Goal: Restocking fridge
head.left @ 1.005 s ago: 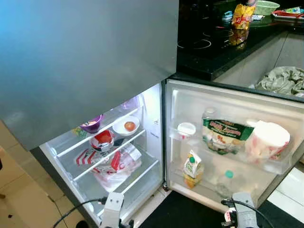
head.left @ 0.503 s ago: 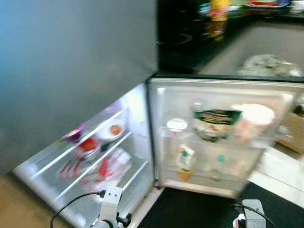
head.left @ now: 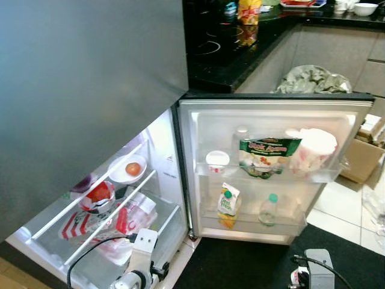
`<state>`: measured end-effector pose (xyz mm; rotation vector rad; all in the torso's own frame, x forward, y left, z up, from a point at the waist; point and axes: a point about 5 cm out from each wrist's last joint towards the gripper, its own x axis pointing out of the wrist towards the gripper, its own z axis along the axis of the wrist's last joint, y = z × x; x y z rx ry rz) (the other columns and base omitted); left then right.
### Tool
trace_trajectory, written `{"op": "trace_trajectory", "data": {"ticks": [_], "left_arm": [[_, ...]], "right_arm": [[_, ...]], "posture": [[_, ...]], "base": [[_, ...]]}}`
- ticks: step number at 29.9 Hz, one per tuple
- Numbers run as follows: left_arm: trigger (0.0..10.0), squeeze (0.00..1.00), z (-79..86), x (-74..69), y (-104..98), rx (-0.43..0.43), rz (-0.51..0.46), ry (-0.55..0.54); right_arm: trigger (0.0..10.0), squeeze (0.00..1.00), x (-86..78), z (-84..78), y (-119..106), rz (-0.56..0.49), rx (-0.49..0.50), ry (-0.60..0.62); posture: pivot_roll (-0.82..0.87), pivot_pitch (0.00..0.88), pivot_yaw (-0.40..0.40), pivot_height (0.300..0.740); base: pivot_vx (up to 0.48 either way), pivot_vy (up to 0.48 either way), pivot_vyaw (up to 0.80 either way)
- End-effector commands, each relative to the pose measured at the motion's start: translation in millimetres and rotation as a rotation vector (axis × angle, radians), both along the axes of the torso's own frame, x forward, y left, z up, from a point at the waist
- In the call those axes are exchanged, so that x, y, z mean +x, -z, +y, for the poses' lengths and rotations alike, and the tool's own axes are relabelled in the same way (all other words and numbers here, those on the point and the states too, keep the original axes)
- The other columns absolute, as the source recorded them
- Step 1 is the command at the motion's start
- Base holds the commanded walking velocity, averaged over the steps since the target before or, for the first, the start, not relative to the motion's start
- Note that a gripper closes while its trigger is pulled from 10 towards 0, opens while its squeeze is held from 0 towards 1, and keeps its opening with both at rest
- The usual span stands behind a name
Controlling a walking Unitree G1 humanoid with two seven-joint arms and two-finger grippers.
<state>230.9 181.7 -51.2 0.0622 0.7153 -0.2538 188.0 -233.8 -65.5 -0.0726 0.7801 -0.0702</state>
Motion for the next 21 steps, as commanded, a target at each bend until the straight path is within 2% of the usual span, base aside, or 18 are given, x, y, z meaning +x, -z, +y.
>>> {"op": "trace_trajectory", "data": {"ticks": [1, 4, 5, 6, 10, 11, 12, 13, 14, 15, 16, 17, 21], "left_arm": [[10.0, 0.00, 0.7, -3.6, 2, 0.010, 0.007, 0.003], [10.0, 0.00, 2.2, -3.4, 2, 0.017, 0.003, -0.014], [10.0, 0.00, 2.2, -3.4, 2, 0.017, 0.003, -0.014], [10.0, 0.00, 2.6, -3.4, 2, 0.010, -0.001, -0.030], [10.0, 0.00, 2.7, -3.0, 1, 0.006, -0.006, -0.034], [10.0, 0.00, 2.9, -2.5, 1, 0.004, -0.011, -0.031], [10.0, 0.00, 3.7, -1.6, 0, 0.009, -0.017, -0.016], [10.0, 0.00, 3.7, -1.6, 0, 0.009, -0.017, -0.016], [10.0, 0.00, 5.0, -1.5, -1, 0.016, -0.019, -0.008], [10.0, 0.00, 5.0, -1.5, -1, 0.016, -0.019, -0.008], [10.0, 0.00, 5.6, -2.2, 0, 0.016, -0.017, -0.008], [10.0, 0.00, 5.6, -2.2, 0, 0.016, -0.017, -0.008], [10.0, 0.00, 5.2, -4.4, 1, 0.015, -0.005, 0.006]], "right_arm": [[10.0, 0.00, -0.8, 4.3, 1, -0.003, 0.009, -0.020], [10.0, 0.00, 8.2, 11.2, -2, -0.010, -0.016, -0.122], [10.0, 0.00, 8.2, 11.2, -2, -0.010, -0.016, -0.122], [10.0, 0.00, 16.9, 12.5, -7, -0.024, -0.017, -0.140], [10.0, 0.00, 22.3, 12.3, -10, -0.037, -0.010, -0.134], [10.0, 0.00, 28.6, 15.8, -13, -0.058, 0.014, -0.146], [10.0, 0.00, 43.4, 26.5, -23, -0.108, 0.064, -0.216], [10.0, 0.00, 43.4, 26.5, -23, -0.108, 0.064, -0.216], [10.0, 0.00, 57.2, 37.8, -33, -0.154, 0.114, -0.312], [10.0, 0.00, 57.2, 37.8, -33, -0.154, 0.114, -0.312], [10.0, 0.00, 65.5, 44.7, -42, -0.178, 0.150, -0.389], [10.0, 0.00, 65.5, 44.7, -42, -0.178, 0.150, -0.389], [10.0, 0.00, 75.5, 56.1, -58, -0.197, 0.200, -0.585]], "posture": [[-0.17, 0.007, 0.074, 0.740], [-0.17, 0.010, 0.071, 0.740], [-0.17, 0.010, 0.071, 0.740], [-0.17, 0.010, 0.071, 0.740], [-0.17, 0.010, 0.071, 0.740], [-0.15, 0.004, 0.049, 0.740], [-0.15, 0.007, 0.044, 0.740], [-0.15, 0.007, 0.044, 0.740], [-0.15, 0.010, 0.047, 0.740], [-0.15, 0.010, 0.047, 0.740], [-0.15, 0.010, 0.047, 0.740], [-0.15, 0.010, 0.047, 0.740], [-0.16, 0.017, 0.058, 0.740]], "base": [[0.000, 0.000, 0.00], [0.000, 0.000, 0.00], [0.000, 0.000, 0.00], [0.000, 0.000, 0.00], [0.000, 0.000, 0.00], [0.000, 0.000, 0.00], [0.337, 0.000, 0.00], [0.337, 0.000, 0.00], [0.360, 0.000, 0.00], [0.360, 0.000, 0.00], [0.360, 0.000, 0.00], [0.360, 0.000, 0.00], [0.365, 0.000, 0.00]]}}
